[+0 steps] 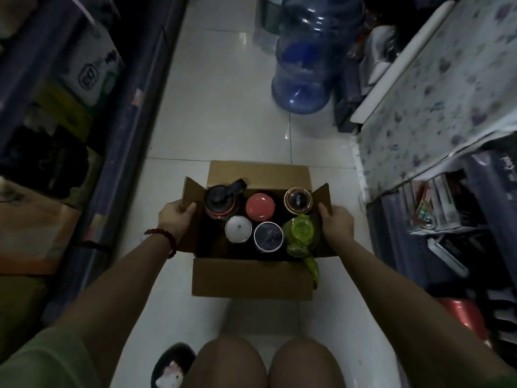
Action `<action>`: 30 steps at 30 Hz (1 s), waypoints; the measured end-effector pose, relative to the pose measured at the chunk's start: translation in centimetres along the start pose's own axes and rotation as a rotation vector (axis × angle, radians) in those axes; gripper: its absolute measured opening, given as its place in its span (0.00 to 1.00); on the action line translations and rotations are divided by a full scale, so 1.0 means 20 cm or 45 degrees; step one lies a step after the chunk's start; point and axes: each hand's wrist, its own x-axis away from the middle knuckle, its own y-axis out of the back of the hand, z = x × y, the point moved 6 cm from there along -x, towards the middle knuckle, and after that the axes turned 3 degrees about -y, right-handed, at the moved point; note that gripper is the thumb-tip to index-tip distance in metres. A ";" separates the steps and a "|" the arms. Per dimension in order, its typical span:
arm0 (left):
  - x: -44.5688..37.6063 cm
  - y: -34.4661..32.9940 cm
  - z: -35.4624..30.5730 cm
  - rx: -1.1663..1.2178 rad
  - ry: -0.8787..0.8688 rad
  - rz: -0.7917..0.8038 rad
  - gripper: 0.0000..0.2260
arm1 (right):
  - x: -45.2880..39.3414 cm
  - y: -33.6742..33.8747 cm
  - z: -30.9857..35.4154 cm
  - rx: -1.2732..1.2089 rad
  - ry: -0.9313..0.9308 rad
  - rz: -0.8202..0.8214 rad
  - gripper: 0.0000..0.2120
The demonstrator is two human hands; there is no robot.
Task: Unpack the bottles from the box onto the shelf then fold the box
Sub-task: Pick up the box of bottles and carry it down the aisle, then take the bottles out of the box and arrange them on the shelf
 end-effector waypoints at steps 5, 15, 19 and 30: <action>-0.20 -0.10 0.11 0.051 -0.042 -0.006 0.16 | -0.13 -0.13 -0.05 -0.042 0.054 -0.077 0.20; -0.33 -0.12 0.11 0.028 -0.165 0.024 0.17 | -0.18 -0.14 -0.05 0.031 0.149 -0.202 0.24; -0.34 -0.12 0.10 -0.016 -0.175 0.005 0.17 | -0.18 -0.14 -0.06 0.028 0.131 -0.196 0.24; -0.25 -0.19 -0.38 -0.255 -0.938 -0.154 0.22 | 0.01 -0.11 0.16 -0.395 0.408 -0.501 0.19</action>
